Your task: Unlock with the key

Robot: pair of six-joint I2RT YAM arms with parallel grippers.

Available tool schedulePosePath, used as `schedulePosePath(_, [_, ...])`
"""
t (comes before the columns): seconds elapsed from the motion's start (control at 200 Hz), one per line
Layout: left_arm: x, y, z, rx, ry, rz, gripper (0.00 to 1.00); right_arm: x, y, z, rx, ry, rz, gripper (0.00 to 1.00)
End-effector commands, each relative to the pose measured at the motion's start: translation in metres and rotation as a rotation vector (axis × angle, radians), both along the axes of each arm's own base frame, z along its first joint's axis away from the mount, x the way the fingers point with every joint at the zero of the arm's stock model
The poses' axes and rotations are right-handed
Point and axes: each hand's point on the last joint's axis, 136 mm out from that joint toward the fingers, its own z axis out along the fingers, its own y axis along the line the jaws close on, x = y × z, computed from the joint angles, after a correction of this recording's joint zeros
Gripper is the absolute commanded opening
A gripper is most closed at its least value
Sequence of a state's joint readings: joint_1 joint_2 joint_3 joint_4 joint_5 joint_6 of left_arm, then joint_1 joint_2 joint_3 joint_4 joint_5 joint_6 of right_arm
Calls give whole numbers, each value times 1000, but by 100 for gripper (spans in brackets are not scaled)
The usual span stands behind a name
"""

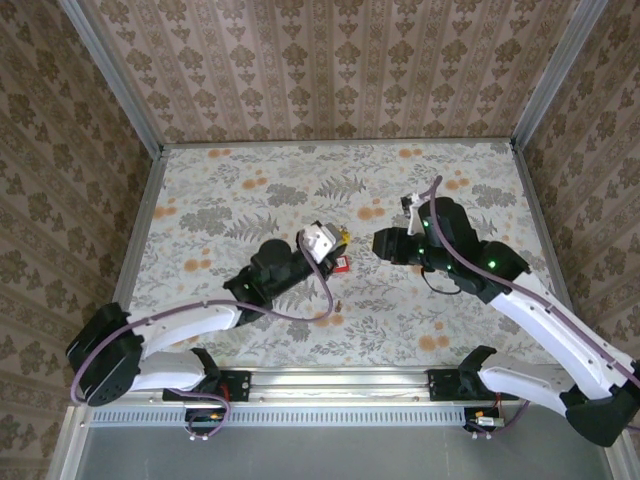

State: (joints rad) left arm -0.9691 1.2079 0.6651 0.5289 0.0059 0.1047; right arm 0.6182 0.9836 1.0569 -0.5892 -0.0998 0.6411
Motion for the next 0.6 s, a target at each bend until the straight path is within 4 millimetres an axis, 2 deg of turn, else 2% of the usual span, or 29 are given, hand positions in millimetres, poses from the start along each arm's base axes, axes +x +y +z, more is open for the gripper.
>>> schedulePosePath(0.0, [-18, 9, -16, 204, 144, -79, 0, 7, -7, 8, -11, -166, 16, 45])
schedulePosePath(0.08, [-26, 18, -14, 315, 200, -115, 0, 2, -3, 6, 21, -256, 69, 47])
schedulePosePath(0.15, [-35, 29, -13, 388, 273, -160, 0, -7, 2, 12, 41, -333, 135, 60])
schedulePosePath(0.32, [-50, 50, -9, 504, 420, -258, 0, -30, 26, 16, 66, -430, 368, 68])
schedulePosePath(0.465, [-65, 55, -4, 598, 473, -358, 0, -40, 38, 23, 140, -498, 448, 66])
schedulePosePath(0.56, [-72, 55, -8, 631, 509, -409, 0, -44, 44, 29, 160, -519, 491, 58])
schedulePosePath(0.595, [-75, 53, -7, 630, 522, -437, 0, -44, 46, 28, 157, -517, 505, 51])
